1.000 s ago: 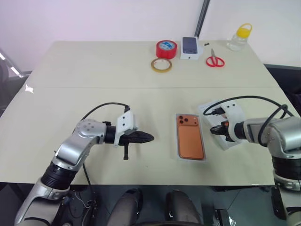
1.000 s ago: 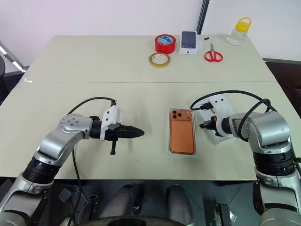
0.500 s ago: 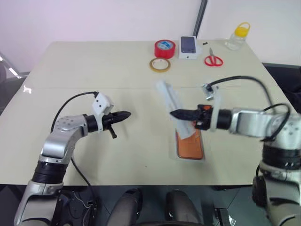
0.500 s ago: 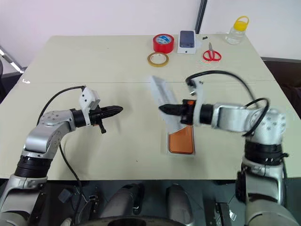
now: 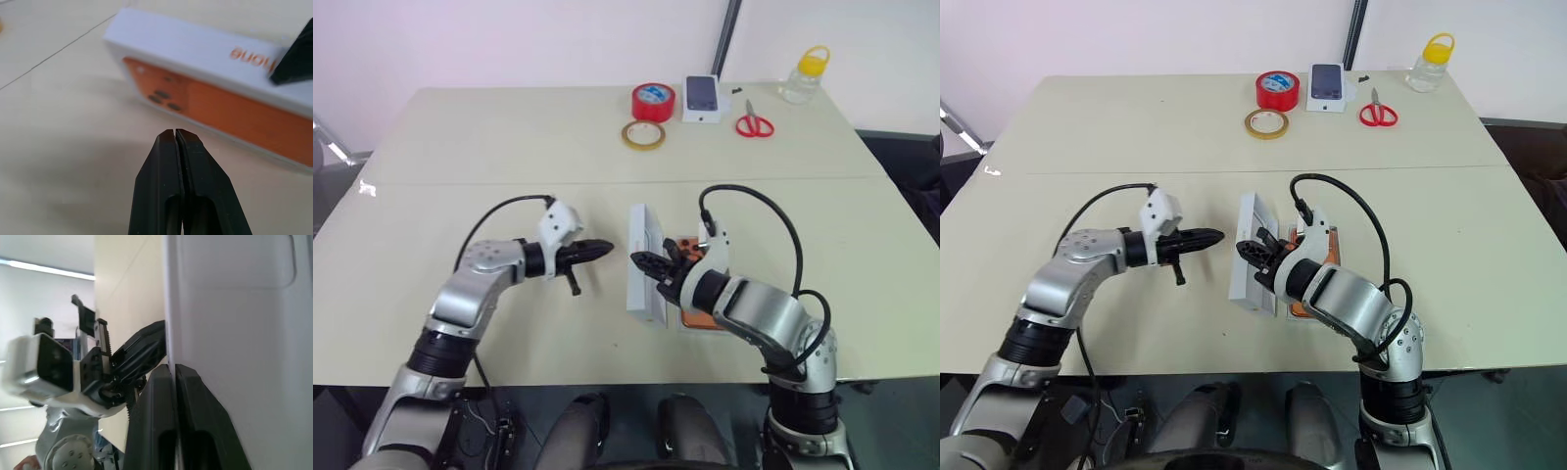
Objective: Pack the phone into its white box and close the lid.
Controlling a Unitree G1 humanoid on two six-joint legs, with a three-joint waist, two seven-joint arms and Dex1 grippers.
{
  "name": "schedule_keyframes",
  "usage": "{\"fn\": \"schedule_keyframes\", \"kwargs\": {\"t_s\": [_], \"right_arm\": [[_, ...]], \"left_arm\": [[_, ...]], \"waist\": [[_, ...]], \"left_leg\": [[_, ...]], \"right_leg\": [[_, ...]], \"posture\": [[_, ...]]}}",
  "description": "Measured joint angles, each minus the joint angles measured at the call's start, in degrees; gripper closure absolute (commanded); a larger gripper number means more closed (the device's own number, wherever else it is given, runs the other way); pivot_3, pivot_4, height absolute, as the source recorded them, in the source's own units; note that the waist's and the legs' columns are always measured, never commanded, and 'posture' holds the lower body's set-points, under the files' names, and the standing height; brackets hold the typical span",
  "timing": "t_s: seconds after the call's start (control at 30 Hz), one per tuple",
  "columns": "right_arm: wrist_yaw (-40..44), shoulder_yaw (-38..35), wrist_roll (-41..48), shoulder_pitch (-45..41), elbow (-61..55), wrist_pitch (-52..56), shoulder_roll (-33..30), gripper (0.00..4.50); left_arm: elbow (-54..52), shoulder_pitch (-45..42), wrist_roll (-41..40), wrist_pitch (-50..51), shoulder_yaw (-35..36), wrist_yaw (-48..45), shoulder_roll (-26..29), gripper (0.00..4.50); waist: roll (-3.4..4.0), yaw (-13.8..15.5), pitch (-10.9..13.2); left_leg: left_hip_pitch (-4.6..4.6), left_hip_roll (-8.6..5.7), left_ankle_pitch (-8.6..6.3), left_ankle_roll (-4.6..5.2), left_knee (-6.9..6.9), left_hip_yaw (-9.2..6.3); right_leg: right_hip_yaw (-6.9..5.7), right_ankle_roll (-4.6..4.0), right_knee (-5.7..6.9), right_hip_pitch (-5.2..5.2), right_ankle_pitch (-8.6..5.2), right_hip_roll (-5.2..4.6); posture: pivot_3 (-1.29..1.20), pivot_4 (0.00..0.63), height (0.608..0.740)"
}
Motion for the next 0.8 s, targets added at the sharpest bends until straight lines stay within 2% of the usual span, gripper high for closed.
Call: {"fn": "schedule_keyframes", "kwargs": {"t_s": [0.1, 0.17, 0.23, 0.3, 0.4, 0.5, 0.7, 0.8], "right_arm": [[2.34, -0.88, 0.03, -2.11, 0.64, 2.01, -5.21, 1.46], [7.03, -1.12, 0.15, -5.26, 2.49, 6.21, -14.32, 0.46], [14.34, -1.66, -0.49, -11.11, 6.77, 13.82, -30.91, 0.46], [18.83, -2.65, -1.50, -14.18, 9.19, 16.88, -38.21, 0.46], [26.71, -2.46, -6.88, -16.01, 12.34, 19.75, -43.44, 0.46], [34.71, -0.78, -16.02, -16.09, 13.55, 21.79, -46.68, 1.31], [51.06, 4.58, -36.34, -17.22, 9.90, 22.38, -52.40, 4.36], [58.92, 8.54, -47.07, -17.27, 6.16, 20.10, -54.83, 4.45]], "left_arm": [[1.49, -2.83, 2.09, -1.17, -2.94, -0.23, -2.61, 4.43], [3.10, -4.40, 2.76, -1.37, -4.38, -0.39, -4.23, 4.43], [4.70, -5.64, 3.57, -1.97, -6.04, -1.04, -5.94, 4.43], [5.29, -5.93, 4.22, -2.29, -7.16, -1.45, -6.58, 4.43], [6.04, -7.17, 4.96, -2.57, -8.98, -1.54, -8.60, 4.43], [6.11, -7.29, 5.68, -2.66, -10.18, -1.34, -10.01, 4.43], [5.88, -7.23, 5.73, -2.02, -11.09, -0.63, -11.32, 4.43], [5.16, -7.23, 5.72, -1.75, -10.66, 0.82, -11.16, 4.43]], "waist": [[0.03, -0.16, -0.01], [0.05, -0.06, 0.01], [0.12, 0.08, 0.05], [0.10, 0.12, 0.04], [0.08, -0.01, 0.04], [0.09, 0.03, 0.04], [0.09, 0.22, 0.04], [0.09, 0.28, 0.04]], "left_leg": [[0.02, 0.00, -0.03, 0.05, -0.01, 0.02], [0.02, -0.02, -0.07, 0.15, 0.02, 0.06], [0.01, -0.02, -0.13, 0.28, 0.04, 0.10], [0.01, 0.06, -0.14, 0.28, -0.05, 0.05], [0.00, 0.15, -0.14, 0.28, -0.13, 0.09], [-0.03, 0.14, -0.14, 0.29, 0.04, 0.15], [-0.05, 0.12, -0.16, 0.32, 0.17, 0.10], [-0.06, 0.11, -0.14, 0.28, 0.17, 0.10]], "right_leg": [[0.02, 0.00, 0.01, 0.00, 0.00, 0.01], [0.02, 0.00, 0.00, 0.04, 0.00, 0.01], [-0.01, 0.01, -0.07, 0.07, -0.01, 0.00], [-0.09, 0.01, -0.16, 0.10, -0.01, 0.04], [-0.11, 0.00, -0.20, 0.10, -0.01, 0.07], [-0.08, 0.00, -0.14, 0.10, 0.00, 0.05], [-0.09, 0.02, -0.14, 0.13, 0.01, 0.06], [-0.09, 0.02, -0.15, 0.11, 0.01, 0.05]], "posture": [[0.00, 0.150, 0.740], [0.00, 0.150, 0.740], [0.00, 0.150, 0.740], [0.00, 0.150, 0.740], [0.00, 0.150, 0.740], [0.00, 0.150, 0.740], [0.00, 0.150, 0.740], [0.00, 0.150, 0.740]]}}
